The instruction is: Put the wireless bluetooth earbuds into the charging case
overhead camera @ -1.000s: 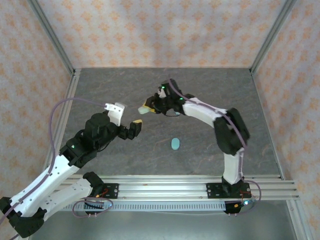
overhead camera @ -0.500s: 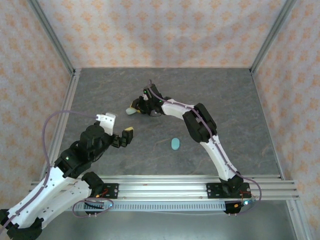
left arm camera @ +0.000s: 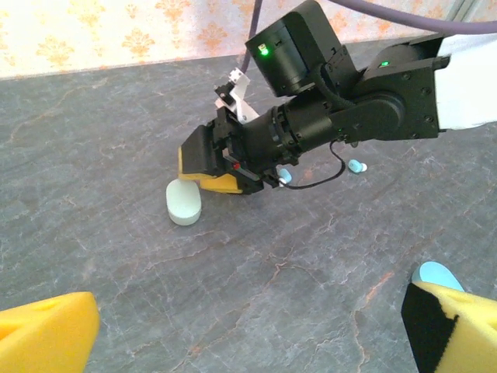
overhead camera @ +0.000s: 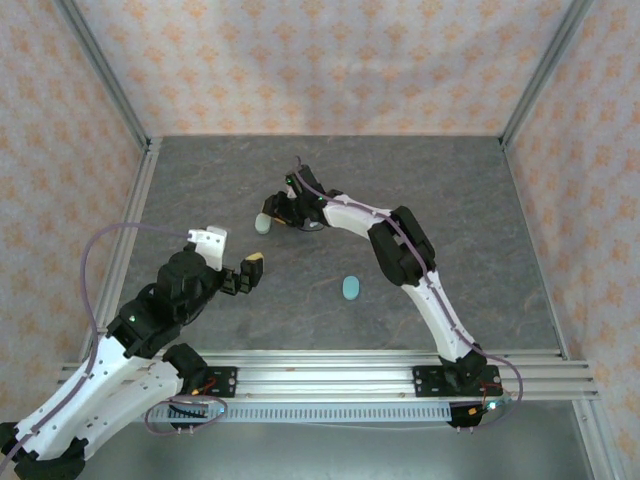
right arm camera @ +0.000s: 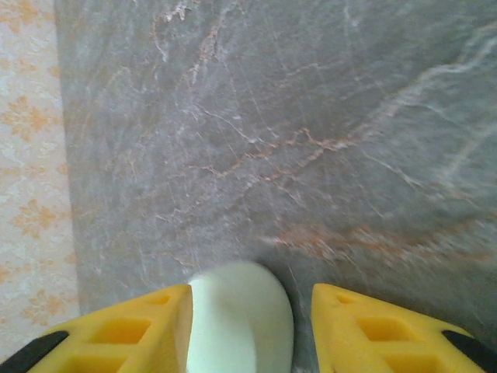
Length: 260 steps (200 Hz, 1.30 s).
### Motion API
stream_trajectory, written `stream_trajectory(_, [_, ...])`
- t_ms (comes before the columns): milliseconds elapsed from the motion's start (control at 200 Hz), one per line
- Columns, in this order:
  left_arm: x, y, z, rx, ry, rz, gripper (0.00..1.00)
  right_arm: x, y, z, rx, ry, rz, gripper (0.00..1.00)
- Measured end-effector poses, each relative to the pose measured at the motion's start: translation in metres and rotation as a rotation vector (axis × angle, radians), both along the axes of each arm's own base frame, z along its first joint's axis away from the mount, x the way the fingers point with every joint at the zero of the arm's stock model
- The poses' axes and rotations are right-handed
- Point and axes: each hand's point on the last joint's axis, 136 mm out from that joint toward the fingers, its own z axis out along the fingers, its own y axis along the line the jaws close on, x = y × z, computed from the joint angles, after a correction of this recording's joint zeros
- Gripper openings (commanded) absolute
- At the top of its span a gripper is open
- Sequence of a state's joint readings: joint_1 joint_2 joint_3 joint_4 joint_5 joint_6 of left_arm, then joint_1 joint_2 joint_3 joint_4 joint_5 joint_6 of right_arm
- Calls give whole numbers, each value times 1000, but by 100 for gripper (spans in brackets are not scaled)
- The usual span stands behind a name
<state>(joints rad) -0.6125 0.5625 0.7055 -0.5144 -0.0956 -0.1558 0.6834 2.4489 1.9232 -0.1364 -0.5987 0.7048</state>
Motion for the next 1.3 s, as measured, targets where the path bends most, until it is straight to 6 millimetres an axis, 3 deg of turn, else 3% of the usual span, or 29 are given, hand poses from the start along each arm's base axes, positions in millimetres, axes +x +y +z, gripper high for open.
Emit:
stream_trajectory(125, [-1,0,-3,13,9,-4,100,-9,-14,22,-45,-2,13,47])
stream_trajectory(250, [0,-4,-3,15,24,-18,100,-23,-39,66,-70,-38,17,48])
stream_trajectory(350, [3,-12,-4,14,48,-45,100,-40,-75,99,-86,-61,-10,49])
stream_trajectory(440, [8,-23,-11,12,87,-76,100,-56,-113,113,-112,-67,-52,50])
stream_trajectory(540, [17,-38,-23,6,155,-94,100,-78,-161,106,-173,-41,-110,52])
stream_trajectory(691, [35,-68,-52,-2,297,-107,100,-116,-225,73,-270,44,-191,53])
stream_trajectory(886, [35,-137,-86,62,424,-181,100,-147,-290,48,-327,114,-310,55])
stream_trajectory(1106, [35,-210,-118,95,520,-173,100,-159,-320,44,-324,127,-379,56])
stream_trajectory(1301, [32,-242,-156,140,615,-135,93,-159,-324,42,-324,130,-372,56])
